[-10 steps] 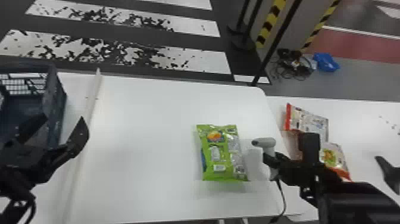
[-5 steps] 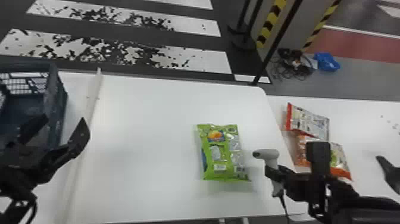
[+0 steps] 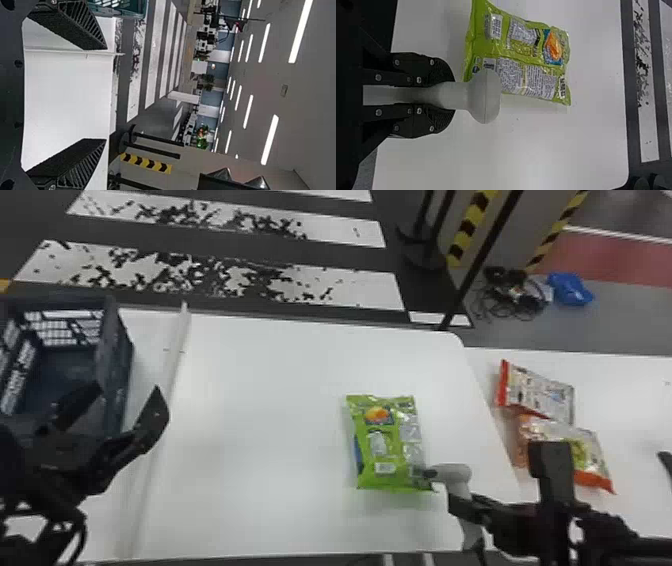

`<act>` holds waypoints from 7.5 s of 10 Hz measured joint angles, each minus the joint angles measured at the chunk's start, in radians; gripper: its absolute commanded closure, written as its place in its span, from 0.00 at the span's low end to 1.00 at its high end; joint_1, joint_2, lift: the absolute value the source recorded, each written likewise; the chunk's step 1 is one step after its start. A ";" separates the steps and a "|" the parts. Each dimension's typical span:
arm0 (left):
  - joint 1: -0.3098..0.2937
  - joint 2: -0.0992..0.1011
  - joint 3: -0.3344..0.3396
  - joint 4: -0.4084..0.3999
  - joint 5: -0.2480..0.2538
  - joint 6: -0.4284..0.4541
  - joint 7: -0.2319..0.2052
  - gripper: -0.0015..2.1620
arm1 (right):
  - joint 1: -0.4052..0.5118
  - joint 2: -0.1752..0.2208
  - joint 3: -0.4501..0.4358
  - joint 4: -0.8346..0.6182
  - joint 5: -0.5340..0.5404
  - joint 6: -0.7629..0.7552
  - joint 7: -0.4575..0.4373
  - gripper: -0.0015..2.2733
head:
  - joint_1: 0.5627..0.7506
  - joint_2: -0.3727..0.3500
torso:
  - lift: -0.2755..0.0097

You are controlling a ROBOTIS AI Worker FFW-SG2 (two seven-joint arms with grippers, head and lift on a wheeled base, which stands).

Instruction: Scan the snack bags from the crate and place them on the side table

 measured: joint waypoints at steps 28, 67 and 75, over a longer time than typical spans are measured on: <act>-0.007 0.001 -0.002 -0.002 0.000 0.009 0.000 0.02 | -0.314 -0.076 0.068 0.484 0.099 -0.292 -0.017 0.99 | 0.70 0.22 | 0.79; -0.005 0.001 -0.026 -0.009 0.000 0.018 0.024 0.02 | -0.249 -0.066 -0.094 0.278 -0.193 -0.172 0.197 0.99 | 0.70 0.32 | 0.79; -0.012 -0.002 -0.048 -0.016 -0.007 0.029 0.033 0.02 | -0.393 -0.113 -0.290 0.614 -0.203 -0.465 -0.122 0.99 | 0.70 0.03 | 0.79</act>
